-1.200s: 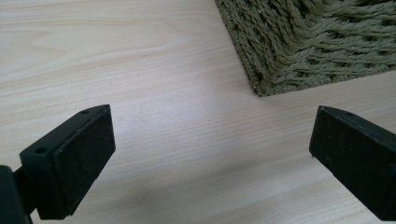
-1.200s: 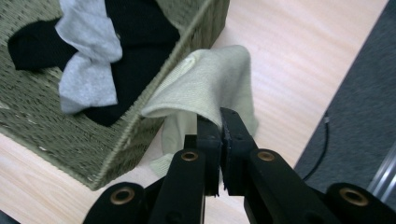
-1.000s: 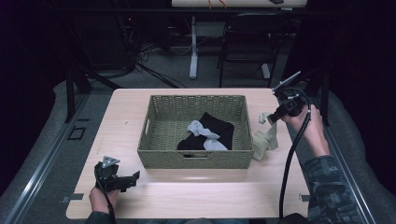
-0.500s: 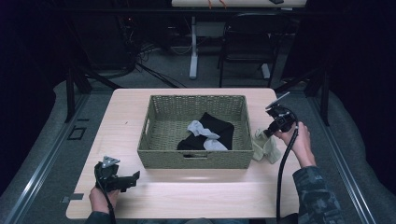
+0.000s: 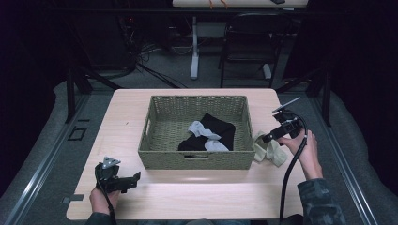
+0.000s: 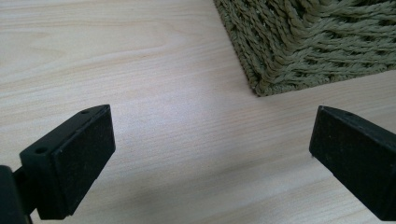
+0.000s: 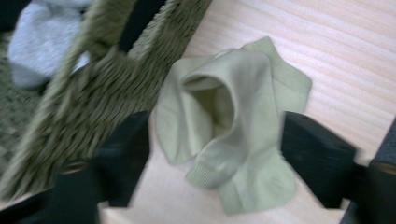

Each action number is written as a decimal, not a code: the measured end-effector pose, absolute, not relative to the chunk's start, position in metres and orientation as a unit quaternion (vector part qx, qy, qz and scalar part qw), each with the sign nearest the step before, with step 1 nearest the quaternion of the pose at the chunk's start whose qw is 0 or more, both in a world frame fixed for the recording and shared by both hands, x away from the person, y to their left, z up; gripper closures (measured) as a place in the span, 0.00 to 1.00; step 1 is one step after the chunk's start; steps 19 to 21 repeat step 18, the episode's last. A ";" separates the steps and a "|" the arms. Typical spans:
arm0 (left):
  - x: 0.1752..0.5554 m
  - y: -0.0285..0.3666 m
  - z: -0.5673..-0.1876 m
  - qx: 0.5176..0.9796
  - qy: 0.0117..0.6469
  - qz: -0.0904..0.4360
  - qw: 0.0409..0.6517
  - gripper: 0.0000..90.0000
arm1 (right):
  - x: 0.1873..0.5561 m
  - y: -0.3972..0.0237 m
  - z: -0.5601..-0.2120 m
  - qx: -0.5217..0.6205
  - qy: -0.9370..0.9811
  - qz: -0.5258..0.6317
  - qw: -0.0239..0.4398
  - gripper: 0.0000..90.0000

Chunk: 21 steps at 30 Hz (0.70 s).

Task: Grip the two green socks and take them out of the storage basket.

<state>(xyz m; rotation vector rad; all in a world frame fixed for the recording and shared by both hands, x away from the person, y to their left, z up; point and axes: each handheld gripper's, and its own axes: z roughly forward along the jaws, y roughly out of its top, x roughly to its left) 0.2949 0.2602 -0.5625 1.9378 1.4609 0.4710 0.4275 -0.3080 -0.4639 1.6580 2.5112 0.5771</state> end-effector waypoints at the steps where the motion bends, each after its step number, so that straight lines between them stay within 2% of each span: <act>1: 0.295 0.260 -0.562 0.740 0.559 0.180 0.328 0.00 | 0.423 -0.308 -0.462 0.538 0.821 0.187 0.040 0.20; 8: 0.295 0.260 -0.563 0.740 0.558 0.180 0.329 0.00 | 0.391 -0.310 -0.461 0.533 0.818 0.209 0.061 0.12; 13: 0.296 0.259 -0.563 0.742 0.557 0.179 0.328 0.00 | 0.376 -0.314 -0.469 0.534 0.816 0.211 0.062 0.03; 21: 0.297 0.259 -0.563 0.742 0.557 0.179 0.328 0.00 | 0.373 -0.322 -0.473 0.542 0.809 0.218 0.059 0.01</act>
